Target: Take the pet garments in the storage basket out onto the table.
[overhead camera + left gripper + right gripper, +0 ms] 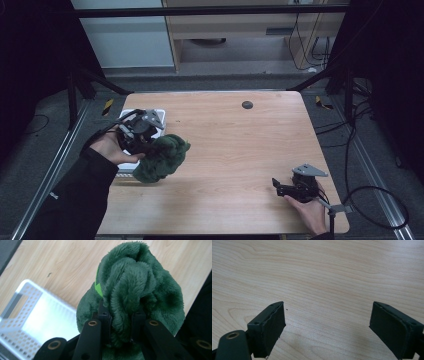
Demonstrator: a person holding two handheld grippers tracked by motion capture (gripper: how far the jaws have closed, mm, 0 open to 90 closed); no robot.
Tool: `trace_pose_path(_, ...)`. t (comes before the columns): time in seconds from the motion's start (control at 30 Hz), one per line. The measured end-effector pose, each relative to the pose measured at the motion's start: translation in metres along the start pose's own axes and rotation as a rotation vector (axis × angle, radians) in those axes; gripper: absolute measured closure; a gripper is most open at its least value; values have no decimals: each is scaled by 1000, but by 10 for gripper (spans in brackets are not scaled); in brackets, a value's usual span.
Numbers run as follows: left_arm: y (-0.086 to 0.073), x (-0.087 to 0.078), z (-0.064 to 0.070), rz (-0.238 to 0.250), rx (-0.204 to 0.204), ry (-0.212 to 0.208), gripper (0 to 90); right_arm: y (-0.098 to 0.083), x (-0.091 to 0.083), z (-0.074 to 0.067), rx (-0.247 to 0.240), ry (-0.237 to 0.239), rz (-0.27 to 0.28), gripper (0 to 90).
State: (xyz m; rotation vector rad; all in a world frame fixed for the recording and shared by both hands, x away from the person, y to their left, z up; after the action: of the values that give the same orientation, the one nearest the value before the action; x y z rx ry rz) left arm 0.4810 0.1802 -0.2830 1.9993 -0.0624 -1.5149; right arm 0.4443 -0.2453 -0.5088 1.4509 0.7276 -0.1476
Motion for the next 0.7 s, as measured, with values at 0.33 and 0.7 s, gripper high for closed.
trace_pose_path(0.33, 21, 26, 17, -18, 64, -57, 754, 0, 0, 0, 1, 1, -1, 129)
trace_pose_path(0.7, 38, 42, 32, -24, 112, -108, 753, 0, 0, 0, 3, 5, -1, 129)
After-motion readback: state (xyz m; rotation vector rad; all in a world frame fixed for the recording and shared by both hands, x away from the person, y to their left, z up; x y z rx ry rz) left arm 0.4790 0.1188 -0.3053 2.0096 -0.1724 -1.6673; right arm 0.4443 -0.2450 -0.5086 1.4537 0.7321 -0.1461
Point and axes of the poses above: each handheld gripper's, and its own axes: x roughly forward along the jaws, y roughly out of its top, z roughly to its right, the point moved 2 cm from there along x, roughly forward along the jaws, and after that the axes turned 6 degrees about z, right-handed, at the moved point
